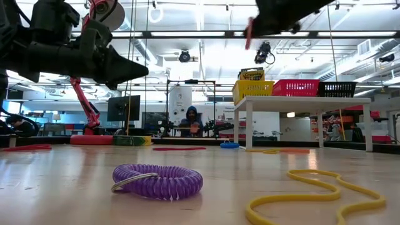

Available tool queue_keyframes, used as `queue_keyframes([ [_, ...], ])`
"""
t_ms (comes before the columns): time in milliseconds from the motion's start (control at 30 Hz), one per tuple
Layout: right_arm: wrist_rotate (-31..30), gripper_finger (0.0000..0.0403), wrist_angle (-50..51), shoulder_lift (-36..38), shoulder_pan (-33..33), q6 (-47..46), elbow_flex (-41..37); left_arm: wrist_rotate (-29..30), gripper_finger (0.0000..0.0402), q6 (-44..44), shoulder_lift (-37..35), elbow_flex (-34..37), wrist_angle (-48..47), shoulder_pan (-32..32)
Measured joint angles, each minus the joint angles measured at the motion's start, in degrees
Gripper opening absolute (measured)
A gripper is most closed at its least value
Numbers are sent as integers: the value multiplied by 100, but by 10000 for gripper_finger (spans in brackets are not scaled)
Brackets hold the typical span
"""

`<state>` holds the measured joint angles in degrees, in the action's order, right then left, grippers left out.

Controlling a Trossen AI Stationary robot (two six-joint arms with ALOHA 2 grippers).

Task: Pick & Place Office Desk Supplies
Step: Put the orange rubber band on the red basket

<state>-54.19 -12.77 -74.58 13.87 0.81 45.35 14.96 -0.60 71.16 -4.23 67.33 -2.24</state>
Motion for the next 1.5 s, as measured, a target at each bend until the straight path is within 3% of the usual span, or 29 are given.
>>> queue_keyframes([
  [167,-258,0,1418,1168,-716,-446,1,-12,56,-1,0,0,11,0],
  [333,237,0,2622,1827,-2002,-890,1,-15,56,-108,0,0,15,0],
  [567,1445,0,3120,1756,-3729,-1197,1,-17,56,-134,0,0,17,0],
  [733,1891,0,3375,1623,-4597,-1101,1,-15,56,-138,2,0,15,0],
  [967,2087,13,3645,1606,-5163,-1085,1,-18,56,-136,2,0,18,0],
  [1500,1945,152,3909,1606,-5322,-1214,1,-18,56,-135,2,0,18,2],
])
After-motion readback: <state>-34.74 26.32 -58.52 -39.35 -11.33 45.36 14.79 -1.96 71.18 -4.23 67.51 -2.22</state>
